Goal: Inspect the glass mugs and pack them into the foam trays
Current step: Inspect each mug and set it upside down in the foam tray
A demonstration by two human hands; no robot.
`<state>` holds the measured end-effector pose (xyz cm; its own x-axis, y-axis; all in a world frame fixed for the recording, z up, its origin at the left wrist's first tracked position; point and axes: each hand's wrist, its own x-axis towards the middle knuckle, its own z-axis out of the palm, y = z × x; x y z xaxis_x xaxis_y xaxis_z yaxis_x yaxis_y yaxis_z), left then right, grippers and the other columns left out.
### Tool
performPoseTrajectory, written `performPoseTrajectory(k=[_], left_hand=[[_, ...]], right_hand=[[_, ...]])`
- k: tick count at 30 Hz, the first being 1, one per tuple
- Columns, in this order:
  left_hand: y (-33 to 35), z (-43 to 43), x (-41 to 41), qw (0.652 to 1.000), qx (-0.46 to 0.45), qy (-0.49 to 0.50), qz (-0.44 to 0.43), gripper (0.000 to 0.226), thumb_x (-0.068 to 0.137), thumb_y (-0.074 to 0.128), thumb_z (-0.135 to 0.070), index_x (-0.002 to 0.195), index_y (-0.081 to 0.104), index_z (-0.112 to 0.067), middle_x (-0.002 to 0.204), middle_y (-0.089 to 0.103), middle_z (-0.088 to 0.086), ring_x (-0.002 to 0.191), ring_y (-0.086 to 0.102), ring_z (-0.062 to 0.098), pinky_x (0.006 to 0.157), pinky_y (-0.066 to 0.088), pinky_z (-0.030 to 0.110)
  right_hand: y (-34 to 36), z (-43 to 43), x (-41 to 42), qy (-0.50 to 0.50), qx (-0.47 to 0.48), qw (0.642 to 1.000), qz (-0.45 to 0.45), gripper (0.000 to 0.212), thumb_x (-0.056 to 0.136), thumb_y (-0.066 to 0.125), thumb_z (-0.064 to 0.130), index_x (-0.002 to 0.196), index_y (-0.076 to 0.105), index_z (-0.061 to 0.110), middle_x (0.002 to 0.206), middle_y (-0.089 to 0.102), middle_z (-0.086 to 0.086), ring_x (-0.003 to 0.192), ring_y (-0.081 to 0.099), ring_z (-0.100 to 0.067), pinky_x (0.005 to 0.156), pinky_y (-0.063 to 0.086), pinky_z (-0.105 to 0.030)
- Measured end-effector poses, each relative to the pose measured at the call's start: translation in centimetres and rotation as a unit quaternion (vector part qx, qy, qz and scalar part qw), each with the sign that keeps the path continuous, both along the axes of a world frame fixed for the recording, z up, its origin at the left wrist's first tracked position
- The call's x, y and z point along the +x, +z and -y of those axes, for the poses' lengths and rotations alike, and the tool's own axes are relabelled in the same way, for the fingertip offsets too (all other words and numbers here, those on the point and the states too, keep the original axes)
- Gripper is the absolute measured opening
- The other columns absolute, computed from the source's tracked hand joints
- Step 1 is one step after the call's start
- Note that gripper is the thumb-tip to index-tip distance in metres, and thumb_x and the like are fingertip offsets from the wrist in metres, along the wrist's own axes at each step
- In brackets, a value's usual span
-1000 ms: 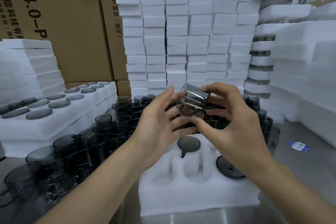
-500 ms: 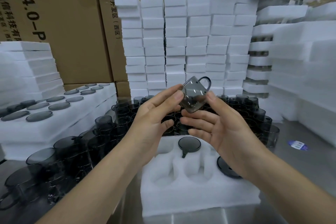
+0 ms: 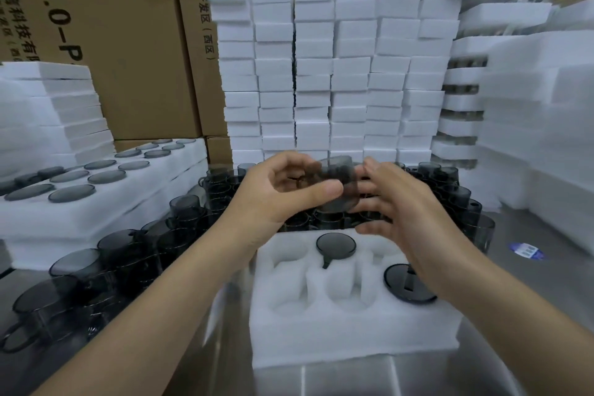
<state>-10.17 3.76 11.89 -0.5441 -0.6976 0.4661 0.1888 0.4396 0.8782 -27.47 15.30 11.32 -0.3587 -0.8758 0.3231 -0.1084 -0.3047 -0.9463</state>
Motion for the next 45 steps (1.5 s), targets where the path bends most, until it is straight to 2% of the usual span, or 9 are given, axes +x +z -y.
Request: performPoseTrajectory(k=[5, 9, 12, 14, 18, 25, 28, 34, 45], left_hand=[[-1.0, 0.2, -0.6, 0.996, -0.050, 0.037, 0.066, 0.060, 0.055, 0.094, -0.051, 0.096, 0.063, -0.019, 0.077, 0.063, -0.004, 0.069, 0.057, 0.007, 0.069, 0.051, 0.021], [-1.0, 0.2, -0.6, 0.991, -0.065, -0.001, 0.117, 0.057, 0.057, 0.093, -0.045, 0.101, 0.065, -0.021, 0.080, 0.064, -0.003, 0.071, 0.058, 0.009, 0.074, 0.054, 0.025], [-0.1, 0.5, 0.6, 0.983, -0.048, -0.061, 0.169, 0.057, 0.063, 0.094, -0.046, 0.107, 0.066, -0.023, 0.099, 0.071, 0.004, 0.080, 0.062, 0.014, 0.080, 0.053, 0.031], [0.5, 0.8, 1.5, 0.976, -0.041, -0.081, 0.198, 0.056, 0.068, 0.090, -0.051, 0.115, 0.069, -0.028, 0.115, 0.072, 0.010, 0.083, 0.068, 0.013, 0.076, 0.048, 0.027], [0.7, 1.2, 2.1, 0.968, -0.064, -0.106, 0.220, 0.045, 0.083, 0.088, -0.041, 0.126, 0.075, -0.037, 0.119, 0.078, -0.004, 0.089, 0.075, 0.016, 0.079, 0.057, 0.025], [0.3, 3.4, 3.3, 0.948, -0.107, 0.024, 0.299, 0.058, 0.056, 0.093, -0.067, 0.098, 0.069, -0.034, 0.092, 0.071, -0.010, 0.070, 0.058, 0.011, 0.071, 0.051, 0.036], [-0.2, 3.8, 3.4, 0.933, -0.120, 0.035, 0.338, 0.057, 0.060, 0.096, -0.065, 0.091, 0.060, -0.032, 0.074, 0.061, -0.019, 0.059, 0.048, 0.007, 0.060, 0.043, 0.028], [0.0, 4.4, 3.9, 0.917, -0.142, 0.034, 0.371, 0.052, 0.063, 0.098, -0.061, 0.084, 0.063, -0.030, 0.062, 0.058, -0.020, 0.054, 0.047, 0.003, 0.055, 0.039, 0.023], [0.9, 4.0, 4.6, 0.887, -0.171, 0.053, 0.425, 0.061, 0.051, 0.096, -0.074, 0.091, 0.073, -0.034, 0.088, 0.075, -0.015, 0.070, 0.067, -0.001, 0.060, 0.050, 0.018]], right_hand=[[-0.2, -0.1, -0.3, 0.006, 0.011, 0.992, -0.126, 0.049, 0.075, 0.078, 0.067, 0.117, 0.074, 0.043, 0.107, 0.077, 0.012, 0.100, 0.075, -0.006, 0.075, 0.058, -0.020], [-0.3, 0.0, -0.5, 0.019, 0.031, 0.983, -0.181, 0.042, 0.077, 0.077, 0.063, 0.117, 0.074, 0.049, 0.092, 0.073, 0.008, 0.091, 0.074, -0.014, 0.082, 0.058, -0.034], [-0.5, 0.1, -0.4, 0.040, 0.028, 0.982, -0.182, 0.035, 0.082, 0.075, 0.059, 0.113, 0.076, 0.044, 0.097, 0.076, -0.003, 0.096, 0.072, -0.025, 0.081, 0.056, -0.036], [-0.7, 0.2, -0.2, 0.041, 0.021, 0.983, -0.178, 0.039, 0.085, 0.078, 0.062, 0.119, 0.074, 0.041, 0.099, 0.078, 0.002, 0.094, 0.074, -0.012, 0.081, 0.057, -0.031], [-1.3, 0.5, 0.1, 0.034, 0.021, 0.986, -0.161, 0.059, 0.079, 0.074, 0.056, 0.130, 0.061, 0.028, 0.104, 0.082, 0.009, 0.101, 0.077, -0.007, 0.088, 0.060, -0.035], [-1.9, 0.8, -0.8, -0.029, 0.020, 0.987, -0.159, 0.044, 0.087, 0.067, 0.068, 0.122, 0.063, 0.041, 0.111, 0.078, 0.013, 0.104, 0.074, -0.009, 0.097, 0.060, -0.046], [-2.0, 1.1, -1.0, -0.042, 0.021, 0.984, -0.169, 0.027, 0.097, 0.068, 0.055, 0.120, 0.063, 0.043, 0.107, 0.078, 0.011, 0.102, 0.073, -0.018, 0.096, 0.060, -0.051], [-2.0, 1.1, -1.1, -0.045, 0.021, 0.983, -0.176, 0.023, 0.098, 0.069, 0.049, 0.120, 0.064, 0.043, 0.104, 0.077, 0.009, 0.103, 0.073, -0.020, 0.099, 0.058, -0.051], [-2.2, 1.2, -1.0, -0.055, 0.032, 0.982, -0.176, 0.020, 0.096, 0.071, 0.040, 0.115, 0.068, 0.040, 0.102, 0.077, 0.010, 0.103, 0.073, -0.014, 0.098, 0.058, -0.049]])
